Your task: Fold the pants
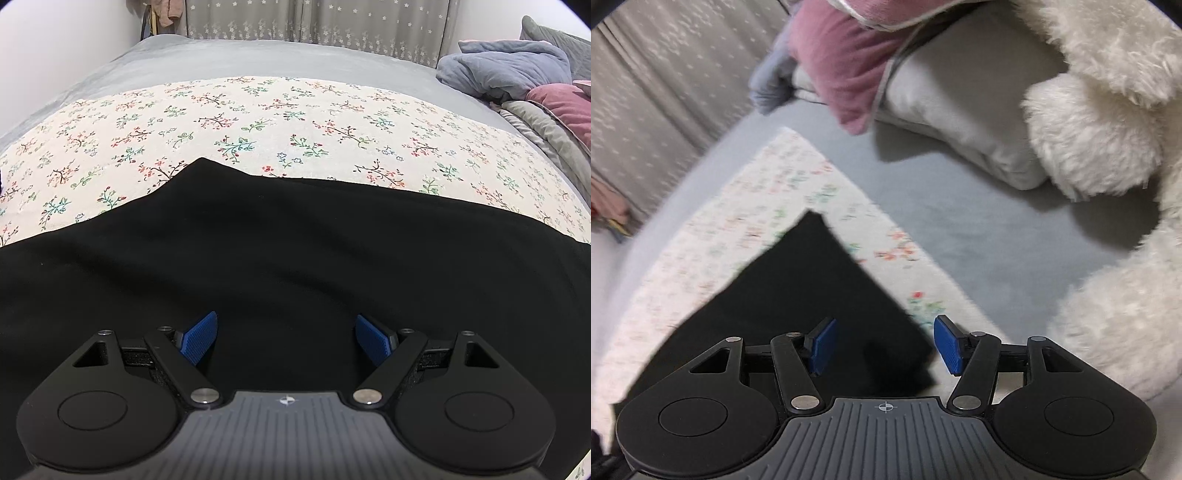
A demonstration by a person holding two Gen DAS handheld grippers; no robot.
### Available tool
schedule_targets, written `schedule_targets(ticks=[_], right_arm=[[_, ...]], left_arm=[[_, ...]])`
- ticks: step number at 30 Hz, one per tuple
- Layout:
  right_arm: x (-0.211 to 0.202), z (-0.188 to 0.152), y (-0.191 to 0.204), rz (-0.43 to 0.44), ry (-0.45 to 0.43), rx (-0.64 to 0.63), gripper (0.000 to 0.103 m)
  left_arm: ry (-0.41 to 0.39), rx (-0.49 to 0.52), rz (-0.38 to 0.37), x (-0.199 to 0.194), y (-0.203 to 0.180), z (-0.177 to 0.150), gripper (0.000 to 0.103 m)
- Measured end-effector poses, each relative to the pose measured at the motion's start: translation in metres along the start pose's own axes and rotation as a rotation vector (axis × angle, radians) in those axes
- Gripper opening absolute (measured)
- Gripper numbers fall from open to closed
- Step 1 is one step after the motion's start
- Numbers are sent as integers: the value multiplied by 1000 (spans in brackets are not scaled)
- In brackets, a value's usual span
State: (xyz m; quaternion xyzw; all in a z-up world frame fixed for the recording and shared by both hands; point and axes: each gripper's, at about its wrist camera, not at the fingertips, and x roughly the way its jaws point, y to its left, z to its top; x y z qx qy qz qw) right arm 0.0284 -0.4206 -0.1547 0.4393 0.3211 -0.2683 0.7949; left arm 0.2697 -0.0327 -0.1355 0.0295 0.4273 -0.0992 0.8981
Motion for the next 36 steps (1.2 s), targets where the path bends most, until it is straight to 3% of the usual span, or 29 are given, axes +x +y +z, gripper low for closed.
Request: schedule_targets(ticks=[2,3,4,6,12,17,20,24,27,32,34,35,36], right_arm=[[6,0,0,-7,15,-9,45],[8,-1,2,-17,18,-31,24],[10,-2,6,-42,13,-68,14],[3,-3,12,-35,-21,-103,9],[-27,-7,3,96,-82,-26,7],[-16,-6,-6,74,-21,-1,9],[-4,-8,-5,75,52,-4,19],[-18,-7,-18,136,8,83,52],[-26,-8,-26,155,3,69,54],[-27,-23,-19,187,91,-178,52],[-22,-26,-24,138,116,-202,37],[-19,-26,-27,110,123,-207,20],[-16,-26,-29,88,126,-209,11]], left_arm=[[0,-1,1,0,0,0,88],[0,-1,1,0,0,0,88],[0,-1,2,0,0,0,88],[1,0,0,-1,0,0,88],[3,1,3,-1,4,-1,88],[6,-5,11,-1,2,0,88],[7,-12,11,-1,2,0,88],[8,-20,16,-3,7,1,88],[6,-56,32,-6,17,3,88],[22,-140,39,-10,37,2,88],[21,-157,46,-12,43,2,88],[21,-163,54,-12,45,2,88],[22,-169,61,-13,48,1,88]])
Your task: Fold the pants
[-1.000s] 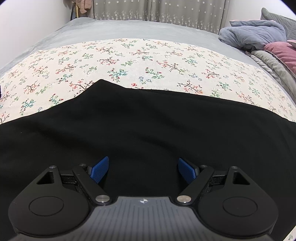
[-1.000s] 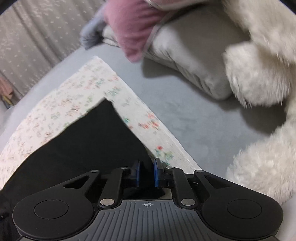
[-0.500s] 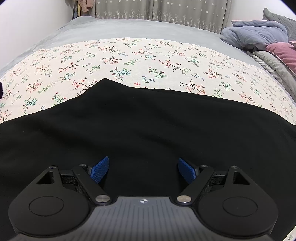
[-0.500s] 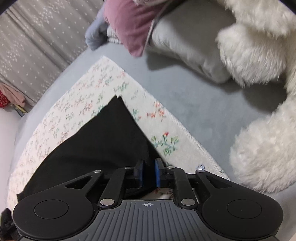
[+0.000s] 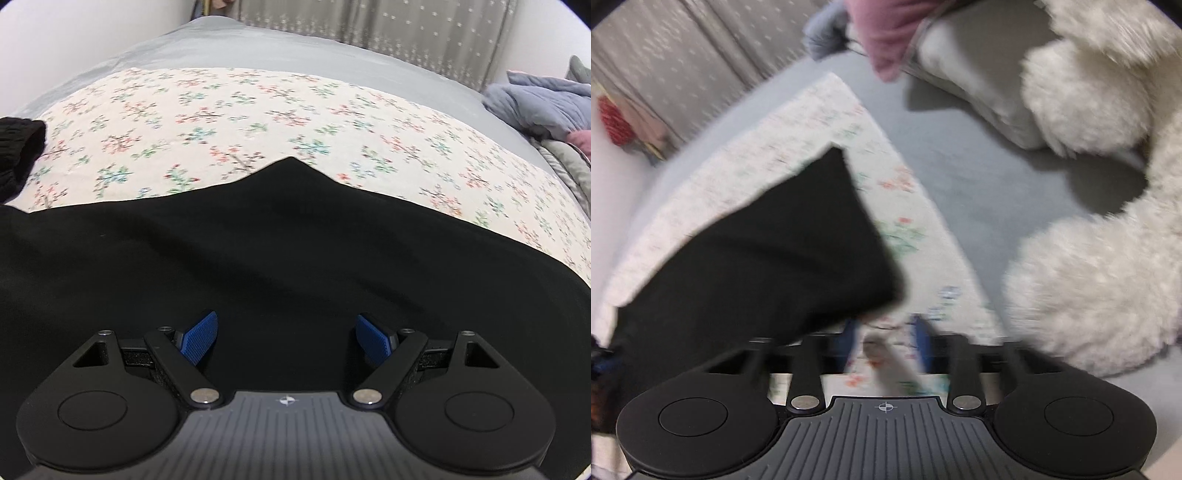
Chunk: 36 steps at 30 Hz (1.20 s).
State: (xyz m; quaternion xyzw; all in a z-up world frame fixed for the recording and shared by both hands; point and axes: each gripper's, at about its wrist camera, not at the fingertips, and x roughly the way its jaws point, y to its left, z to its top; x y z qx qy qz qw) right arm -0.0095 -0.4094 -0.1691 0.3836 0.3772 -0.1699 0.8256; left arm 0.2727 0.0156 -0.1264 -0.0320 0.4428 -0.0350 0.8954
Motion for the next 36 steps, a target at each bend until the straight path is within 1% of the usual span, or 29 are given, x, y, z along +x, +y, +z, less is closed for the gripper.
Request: schedule_targets(ticks=[2,4,6,7,8,9,11,12,18,19,21,22,24,28,32,36], right_arm=[[5,2,-4,-3,0,23,6],[10,6,-5,7,-12,60,5],[13,11,-15,35,-19,158,6],[15,12,-21,60,-21,221,7],[16,12,-27,85,-23,274,11],[17,13,-31,108,-25,314,17],[18,13,-31,136,-25,355,21],[17,13,-29,139,-27,349,23],[21,15,-18,124,-35,322,23],[22,17,-15,115,-39,303,20],[21,18,-10,74,-53,262,10],[21,19,-7,58,-58,242,9],[20,20,-3,45,-73,216,2],[15,21,-1,29,-102,196,2],[7,21,-1,47,-129,195,2],[3,21,-2,55,-150,212,2]], left_arm=[[5,-7,14,0,4,-1,88],[5,-4,25,0,6,-3,88],[3,-2,30,-1,8,-4,88],[2,-2,29,-2,9,-4,88],[1,-1,28,-3,10,-5,88],[1,1,28,-3,10,-5,88],[1,5,28,-4,12,-6,88],[1,5,28,-4,12,-6,88],[1,12,39,-3,9,-5,88],[0,14,39,-3,9,-5,88],[0,14,37,-3,9,-6,88],[0,13,35,-4,10,-6,88],[1,8,31,-4,12,-6,88],[2,-13,22,-5,16,-4,88],[3,-30,18,-6,17,-3,88],[4,-25,21,-6,15,-3,88]])
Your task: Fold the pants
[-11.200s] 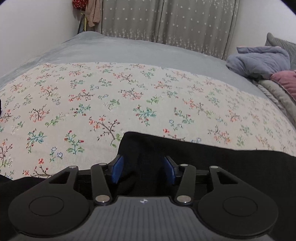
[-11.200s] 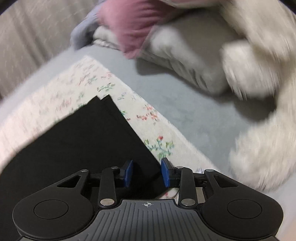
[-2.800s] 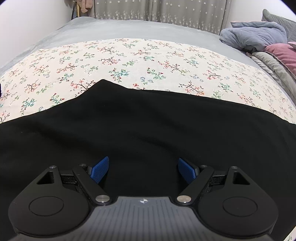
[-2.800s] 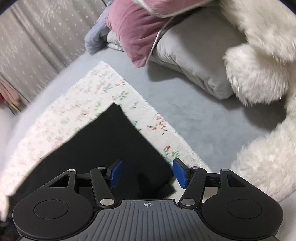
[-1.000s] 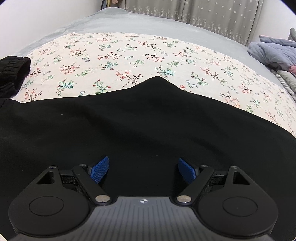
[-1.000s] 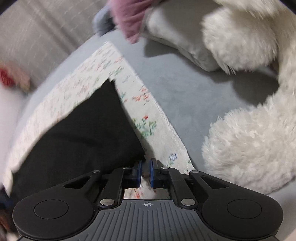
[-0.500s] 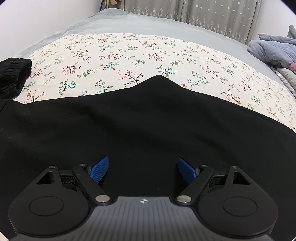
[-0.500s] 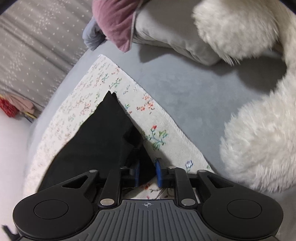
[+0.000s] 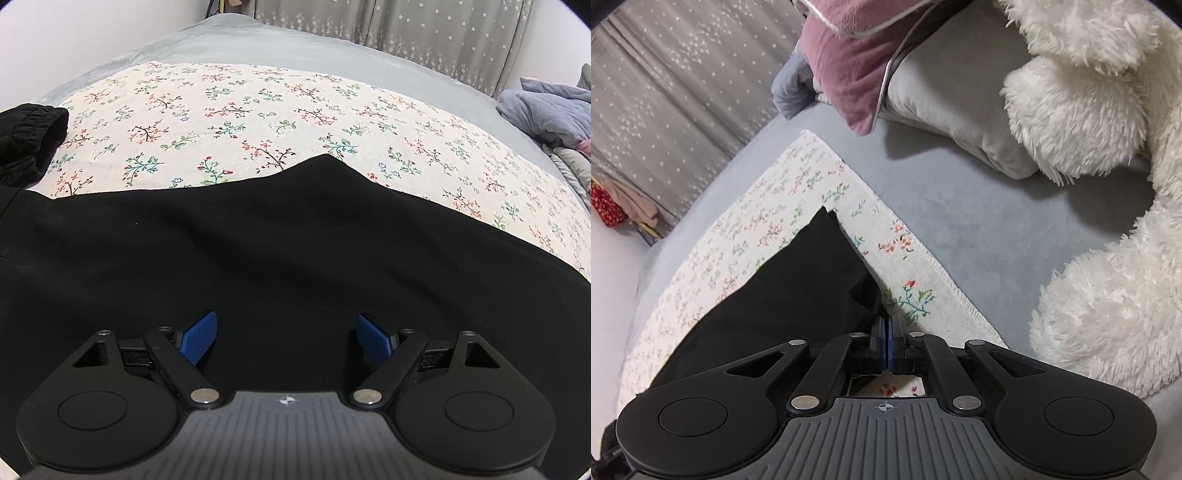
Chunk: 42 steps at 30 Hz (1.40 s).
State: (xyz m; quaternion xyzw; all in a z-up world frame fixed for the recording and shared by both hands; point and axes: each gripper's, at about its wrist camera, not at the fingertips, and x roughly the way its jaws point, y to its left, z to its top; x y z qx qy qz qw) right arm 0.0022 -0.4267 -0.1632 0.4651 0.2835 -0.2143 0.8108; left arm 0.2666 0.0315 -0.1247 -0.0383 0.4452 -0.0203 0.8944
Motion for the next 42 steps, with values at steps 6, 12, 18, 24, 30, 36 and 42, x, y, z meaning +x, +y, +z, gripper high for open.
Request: schedule_targets(ticks=[6,12,18,24,30,36,42], right_arm=[[-3,0,4,-15,-27,-3,1],[-19,2,9,18,-100,11,1],[-21,7,10,-22,-139,2,0],[-1,7,17,-114,-91,-52,0],[-5,5,25,-125,-117,-86,0],[2,8,31,-147,-111,-113,0],[6,6,35,-171,-102,-153,1]], left_arm=[[-2,-17,-10,-4,3,0,88],[-10,-56,-8,-8,12,2,88],[-2,-49,2,-7,15,0,88],[-6,-57,-5,-8,19,5,88],[-40,-95,-10,-6,39,27,89],[-71,-88,-8,18,44,67,90],[-107,193,-19,54,-17,89,90]])
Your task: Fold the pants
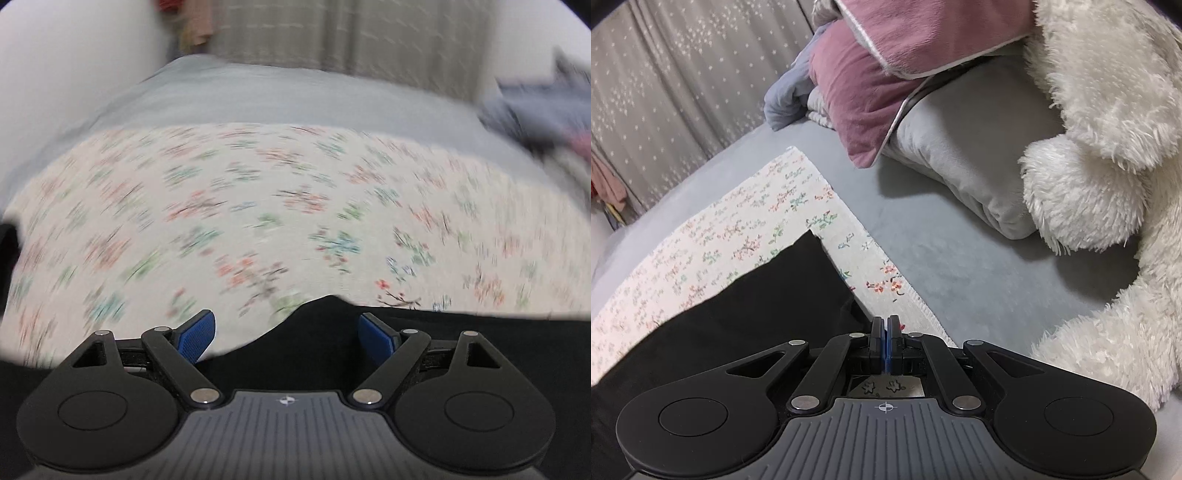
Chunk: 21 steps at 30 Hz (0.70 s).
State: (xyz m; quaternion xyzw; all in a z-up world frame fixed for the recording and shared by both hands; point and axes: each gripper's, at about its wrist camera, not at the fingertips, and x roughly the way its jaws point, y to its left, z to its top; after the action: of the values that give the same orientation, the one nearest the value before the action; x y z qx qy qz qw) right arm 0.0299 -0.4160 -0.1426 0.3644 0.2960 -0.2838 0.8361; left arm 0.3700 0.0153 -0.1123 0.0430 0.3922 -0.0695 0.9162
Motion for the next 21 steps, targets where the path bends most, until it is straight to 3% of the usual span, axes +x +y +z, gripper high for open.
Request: schedule_targets(ticks=[2,5,6,8,14,18,21], right_arm=[[2,0,0,-4,6,-8,1],[4,-1,1,-12,18,-14,1],[6,-1,1,-14,22,-18,1],[7,0,3,-13,23,-24,1],[9,3,8,-13,11,-53,1],[14,3,9,-34,30,-70,1],[20,1,9,-60,59,-85,1]], left_arm=[[11,77,18,15,-14,1,84],[51,93,-38,29,-20,-4,15],[43,114,-41,27,-22,-4,10],[31,163,-40,25,-21,-2,8],[-34,56,-65,15,10,15,7],[-7,121,-9,32,-10,2,8],[-38,164,52,35,-24,-6,11]])
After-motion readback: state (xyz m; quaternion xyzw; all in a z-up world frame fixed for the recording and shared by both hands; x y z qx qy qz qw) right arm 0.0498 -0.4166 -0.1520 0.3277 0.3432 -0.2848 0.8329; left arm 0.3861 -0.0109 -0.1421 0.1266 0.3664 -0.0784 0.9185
